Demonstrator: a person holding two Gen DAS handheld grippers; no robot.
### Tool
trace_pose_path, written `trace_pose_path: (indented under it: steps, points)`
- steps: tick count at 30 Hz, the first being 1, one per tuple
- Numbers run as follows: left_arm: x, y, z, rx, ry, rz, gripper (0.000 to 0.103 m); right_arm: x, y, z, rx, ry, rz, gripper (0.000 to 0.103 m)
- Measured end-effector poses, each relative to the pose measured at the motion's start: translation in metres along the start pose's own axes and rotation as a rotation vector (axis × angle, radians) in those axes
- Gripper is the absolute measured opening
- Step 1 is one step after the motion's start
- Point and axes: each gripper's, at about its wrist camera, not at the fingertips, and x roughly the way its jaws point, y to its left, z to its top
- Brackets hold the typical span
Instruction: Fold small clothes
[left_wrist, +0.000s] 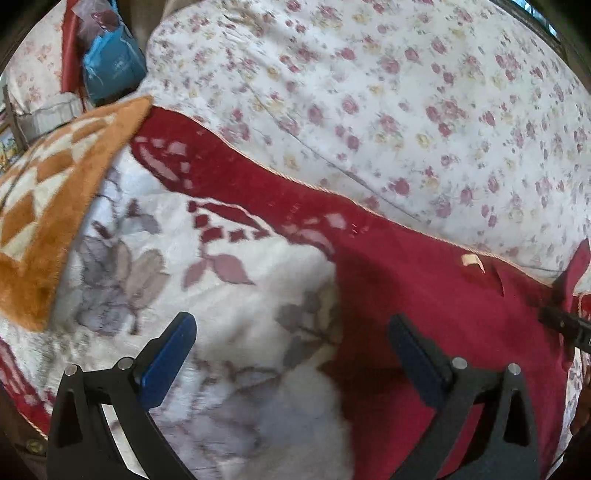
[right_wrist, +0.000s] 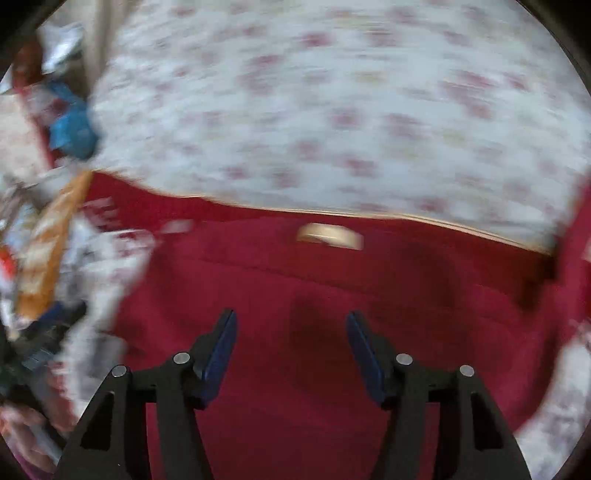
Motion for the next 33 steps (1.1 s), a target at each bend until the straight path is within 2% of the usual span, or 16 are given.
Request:
trace_pose_path:
  steps: [3,5,6,7,12,14,15,18,20,23,28,33]
  points:
    - [0.015,-0.015,-0.004,0.028,0.032,0.003,0.103,0.003,-0.04,-0.01,0.044,0.016,-0.079,0.066]
    - [0.03,-0.025,-0.007,0.065,0.074,0.048,0.103,0.018,-0.059,-0.015,0.051,0.034,-0.147,0.062]
    - [0.036,-0.027,-0.009,0.074,0.092,0.072,0.103,0.025,-0.063,-0.016,0.063,0.048,-0.171,0.057]
    - [0.043,-0.028,-0.011,0.071,0.11,0.081,0.103,0.032,-0.07,-0.018,0.081,0.058,-0.181,0.057]
    - [0.042,-0.029,-0.012,0.054,0.11,0.073,0.103,0.01,-0.089,-0.021,0.179,0.013,-0.058,0.057]
    - [0.034,-0.029,-0.011,0.053,0.08,0.058,0.103,-0.009,-0.103,-0.018,0.212,-0.018,-0.049,0.057]
    - [0.03,-0.029,-0.009,0.05,0.065,0.048,0.103,-0.019,-0.113,-0.016,0.232,-0.049,-0.058,0.058]
    - [0.021,-0.029,-0.006,0.035,0.035,0.019,0.103,-0.042,-0.151,-0.006,0.315,-0.131,-0.145,0.076]
    - [0.021,-0.029,-0.005,0.017,0.04,0.006,0.103,-0.048,-0.183,0.002,0.376,-0.147,-0.209,0.076]
    - [0.024,-0.029,-0.005,0.0,0.052,-0.006,0.103,-0.042,-0.214,0.025,0.443,-0.152,-0.245,0.076]
    - [0.023,-0.035,-0.003,0.026,0.031,-0.015,0.103,-0.026,-0.246,0.049,0.507,-0.197,-0.276,0.08]
    - [0.027,-0.038,-0.002,0.052,0.032,-0.013,0.103,0.006,-0.26,0.07,0.511,-0.18,-0.317,0.08]
